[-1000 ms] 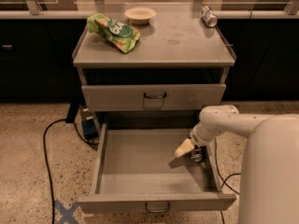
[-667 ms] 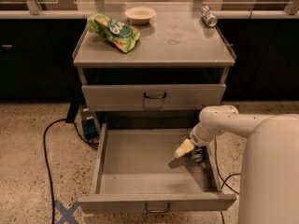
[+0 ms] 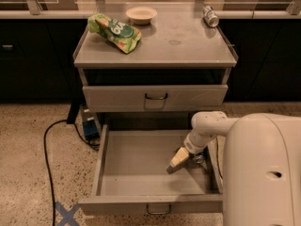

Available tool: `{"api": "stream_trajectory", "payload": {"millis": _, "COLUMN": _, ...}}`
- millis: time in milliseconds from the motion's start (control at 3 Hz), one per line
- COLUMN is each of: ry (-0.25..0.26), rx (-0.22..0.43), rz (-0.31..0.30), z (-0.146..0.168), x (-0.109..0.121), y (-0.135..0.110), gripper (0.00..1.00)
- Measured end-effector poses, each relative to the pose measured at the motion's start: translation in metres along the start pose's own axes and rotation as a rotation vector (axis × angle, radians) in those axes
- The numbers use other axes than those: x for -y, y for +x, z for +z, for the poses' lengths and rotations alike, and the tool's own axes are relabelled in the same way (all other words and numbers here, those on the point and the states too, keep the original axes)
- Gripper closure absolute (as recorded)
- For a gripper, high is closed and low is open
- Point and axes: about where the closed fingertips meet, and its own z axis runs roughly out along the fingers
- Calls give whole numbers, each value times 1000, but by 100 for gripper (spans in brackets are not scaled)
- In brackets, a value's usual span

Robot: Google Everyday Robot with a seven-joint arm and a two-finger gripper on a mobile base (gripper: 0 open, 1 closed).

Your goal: Pick pepsi can from middle drawer and place on counter

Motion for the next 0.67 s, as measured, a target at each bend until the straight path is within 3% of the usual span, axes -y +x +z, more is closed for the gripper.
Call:
{"api": "stream_trajectory", "payload": {"millis": 333, "ry": -14, "rx": -42, "rz": -2, "z": 24, "x": -3, "y": 5, "gripper": 0}}
{"api": "stream_trajectory", "payload": {"millis": 667, "ry": -14, "rx": -42, "rz": -2, "z": 24, "x": -3, "y": 5, "gripper": 0}}
